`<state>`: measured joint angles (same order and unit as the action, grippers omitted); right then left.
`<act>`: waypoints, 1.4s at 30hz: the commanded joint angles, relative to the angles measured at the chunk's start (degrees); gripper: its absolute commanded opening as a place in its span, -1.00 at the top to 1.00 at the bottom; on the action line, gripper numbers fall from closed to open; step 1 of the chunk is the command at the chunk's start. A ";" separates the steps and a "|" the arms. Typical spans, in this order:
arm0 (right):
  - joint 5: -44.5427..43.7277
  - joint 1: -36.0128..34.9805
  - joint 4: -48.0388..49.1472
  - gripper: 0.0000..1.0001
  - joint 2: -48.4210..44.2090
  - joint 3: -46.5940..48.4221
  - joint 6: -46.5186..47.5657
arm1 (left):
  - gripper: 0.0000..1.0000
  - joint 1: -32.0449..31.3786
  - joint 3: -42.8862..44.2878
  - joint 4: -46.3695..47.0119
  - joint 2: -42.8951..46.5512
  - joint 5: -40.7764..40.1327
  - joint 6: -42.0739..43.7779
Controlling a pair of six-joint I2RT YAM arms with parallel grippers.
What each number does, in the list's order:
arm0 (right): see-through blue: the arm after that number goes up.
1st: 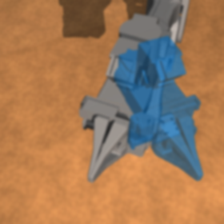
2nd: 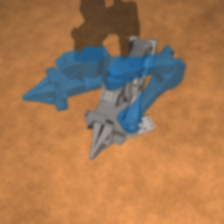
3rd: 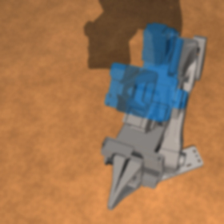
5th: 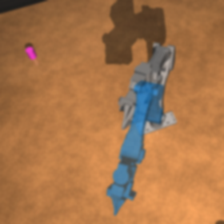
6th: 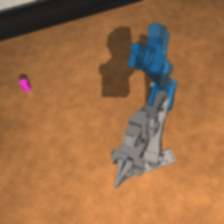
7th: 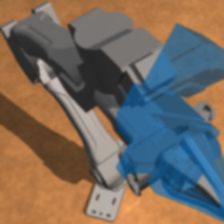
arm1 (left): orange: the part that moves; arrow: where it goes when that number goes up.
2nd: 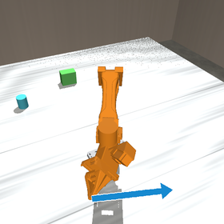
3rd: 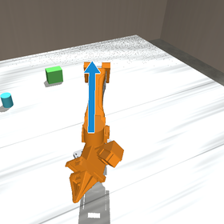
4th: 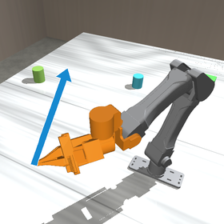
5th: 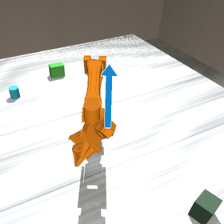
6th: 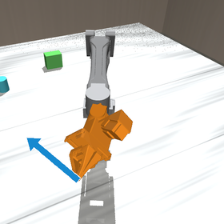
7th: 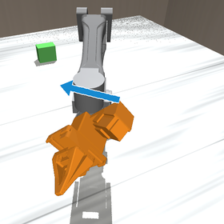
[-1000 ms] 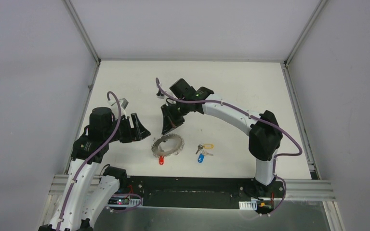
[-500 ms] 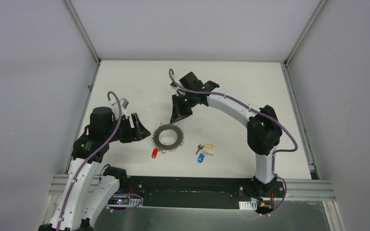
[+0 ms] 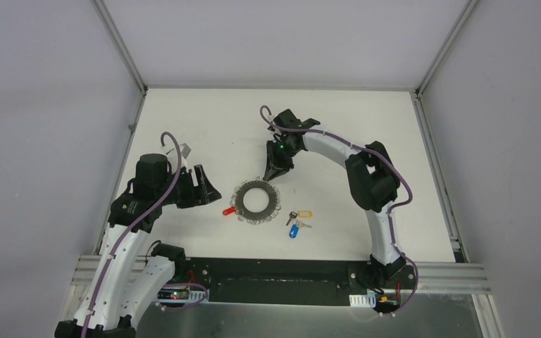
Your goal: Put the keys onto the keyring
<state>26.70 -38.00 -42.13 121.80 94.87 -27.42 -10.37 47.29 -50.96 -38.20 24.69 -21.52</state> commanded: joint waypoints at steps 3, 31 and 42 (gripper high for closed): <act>-5.28 0.67 0.12 0.11 -5.79 -3.39 3.10 | -0.31 0.53 -0.09 2.16 -2.01 0.84 1.05; 3.98 -3.61 6.50 -0.06 -11.08 -18.48 -0.54 | -0.23 -10.14 -12.04 12.35 -12.20 -4.82 -20.80; 3.85 -9.39 5.13 -0.02 -10.93 -16.51 -1.48 | -0.17 -10.90 -14.40 12.73 -9.06 -5.20 -21.66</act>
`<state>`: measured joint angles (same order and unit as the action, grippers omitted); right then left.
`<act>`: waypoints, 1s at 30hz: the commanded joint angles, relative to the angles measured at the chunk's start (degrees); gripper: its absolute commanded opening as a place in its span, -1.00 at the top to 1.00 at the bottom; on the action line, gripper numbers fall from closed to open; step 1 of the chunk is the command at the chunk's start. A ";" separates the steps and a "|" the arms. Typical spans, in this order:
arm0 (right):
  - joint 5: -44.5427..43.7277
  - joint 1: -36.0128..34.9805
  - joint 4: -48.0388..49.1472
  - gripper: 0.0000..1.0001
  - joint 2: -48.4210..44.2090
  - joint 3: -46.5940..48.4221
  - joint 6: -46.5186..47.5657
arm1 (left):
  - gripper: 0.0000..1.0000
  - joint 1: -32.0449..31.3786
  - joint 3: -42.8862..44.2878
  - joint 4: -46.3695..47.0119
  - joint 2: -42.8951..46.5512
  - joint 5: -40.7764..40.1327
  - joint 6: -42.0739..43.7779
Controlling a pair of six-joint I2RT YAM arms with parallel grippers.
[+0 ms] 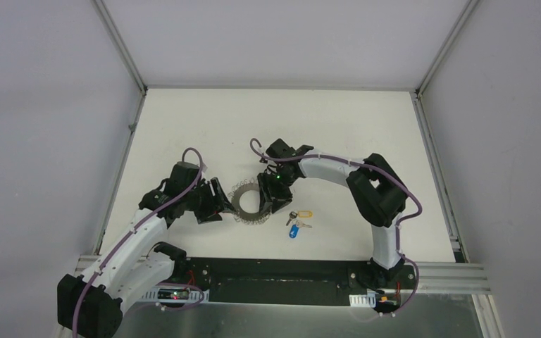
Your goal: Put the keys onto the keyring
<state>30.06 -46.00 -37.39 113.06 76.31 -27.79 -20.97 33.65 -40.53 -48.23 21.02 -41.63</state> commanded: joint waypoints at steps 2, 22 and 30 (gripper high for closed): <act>-0.41 -1.68 0.05 -0.03 -3.25 1.61 -1.08 | -0.15 -0.30 -0.93 2.31 0.67 -1.46 -1.57; -4.93 -1.74 -3.57 0.17 -7.34 3.88 -0.67 | -0.10 -0.30 -1.54 5.54 -3.61 0.43 -3.14; -11.63 -2.13 -9.30 0.16 -6.20 6.08 1.35 | -0.09 -0.49 -2.13 6.66 -5.18 0.87 -6.08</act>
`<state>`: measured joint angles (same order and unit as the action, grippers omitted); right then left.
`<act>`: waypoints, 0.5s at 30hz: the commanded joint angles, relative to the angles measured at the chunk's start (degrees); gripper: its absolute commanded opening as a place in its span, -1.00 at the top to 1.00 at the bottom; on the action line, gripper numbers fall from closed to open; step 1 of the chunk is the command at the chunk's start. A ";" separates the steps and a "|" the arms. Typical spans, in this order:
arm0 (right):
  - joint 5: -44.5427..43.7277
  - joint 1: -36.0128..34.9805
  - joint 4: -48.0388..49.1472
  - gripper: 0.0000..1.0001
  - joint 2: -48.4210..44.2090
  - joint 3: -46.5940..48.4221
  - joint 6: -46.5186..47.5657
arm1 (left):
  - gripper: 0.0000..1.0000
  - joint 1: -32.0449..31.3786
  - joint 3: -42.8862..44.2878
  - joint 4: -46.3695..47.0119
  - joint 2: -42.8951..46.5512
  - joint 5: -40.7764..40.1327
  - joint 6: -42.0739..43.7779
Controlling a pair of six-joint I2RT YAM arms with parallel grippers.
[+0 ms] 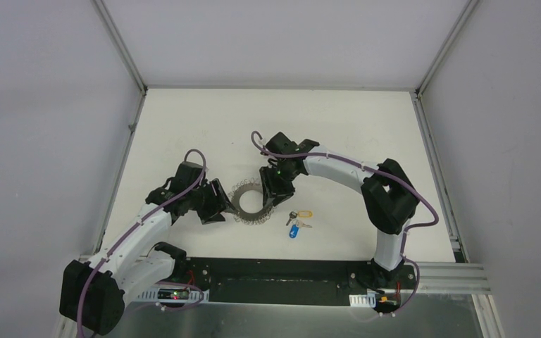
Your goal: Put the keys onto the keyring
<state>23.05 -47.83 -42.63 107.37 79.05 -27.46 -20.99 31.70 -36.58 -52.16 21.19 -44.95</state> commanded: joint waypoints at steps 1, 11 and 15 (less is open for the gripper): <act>-5.82 -0.63 -5.10 0.13 -0.27 3.84 1.54 | -0.09 -0.64 -0.11 3.25 -1.98 0.96 -2.94; -20.19 -6.64 -14.46 -0.15 6.75 11.97 5.19 | -0.06 -5.04 1.89 5.33 -7.08 -0.16 -4.24; -22.62 -7.29 -16.01 -0.12 8.92 13.32 5.55 | -0.06 -5.53 1.49 5.38 -6.79 -0.36 -4.41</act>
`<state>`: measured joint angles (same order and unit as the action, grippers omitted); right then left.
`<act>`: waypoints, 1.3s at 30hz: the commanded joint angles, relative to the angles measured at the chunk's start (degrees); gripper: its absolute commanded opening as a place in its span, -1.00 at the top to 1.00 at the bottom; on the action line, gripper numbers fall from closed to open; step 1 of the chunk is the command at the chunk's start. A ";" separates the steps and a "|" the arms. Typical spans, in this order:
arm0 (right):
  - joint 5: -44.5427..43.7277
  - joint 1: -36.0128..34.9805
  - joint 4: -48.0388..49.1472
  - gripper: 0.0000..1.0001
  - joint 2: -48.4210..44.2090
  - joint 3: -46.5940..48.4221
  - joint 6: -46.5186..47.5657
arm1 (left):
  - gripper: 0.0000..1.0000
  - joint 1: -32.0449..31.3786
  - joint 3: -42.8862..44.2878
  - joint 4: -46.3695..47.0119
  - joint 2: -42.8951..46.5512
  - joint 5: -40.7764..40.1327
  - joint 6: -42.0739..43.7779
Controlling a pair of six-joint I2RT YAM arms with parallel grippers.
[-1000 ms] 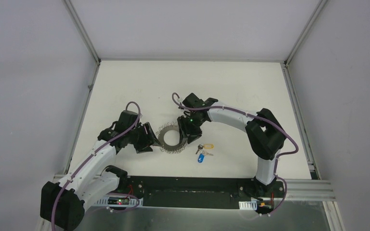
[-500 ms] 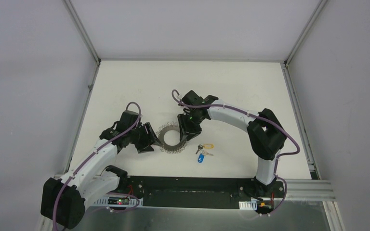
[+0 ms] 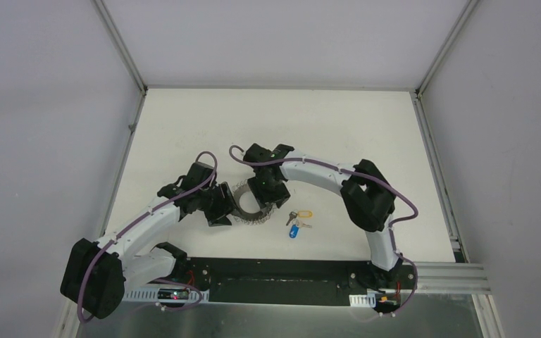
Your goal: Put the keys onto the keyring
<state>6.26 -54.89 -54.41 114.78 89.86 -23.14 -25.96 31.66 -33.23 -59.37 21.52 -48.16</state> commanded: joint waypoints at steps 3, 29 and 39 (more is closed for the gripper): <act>-8.81 -0.09 -4.51 -0.10 1.35 1.93 1.38 | -0.06 -0.59 0.86 2.03 1.01 -0.69 -1.13; 20.12 14.45 15.46 0.17 -7.53 -13.65 -6.46 | 0.03 -3.35 4.87 3.91 -3.26 0.90 1.08; 8.90 7.09 5.10 0.34 -7.94 -7.45 -3.18 | 0.04 -4.89 4.70 6.13 -5.57 0.30 0.44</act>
<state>20.05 -43.40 -45.12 109.21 77.69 -27.46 -30.09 34.74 -29.71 -64.53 21.76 -47.99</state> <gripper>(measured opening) 0.356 0.477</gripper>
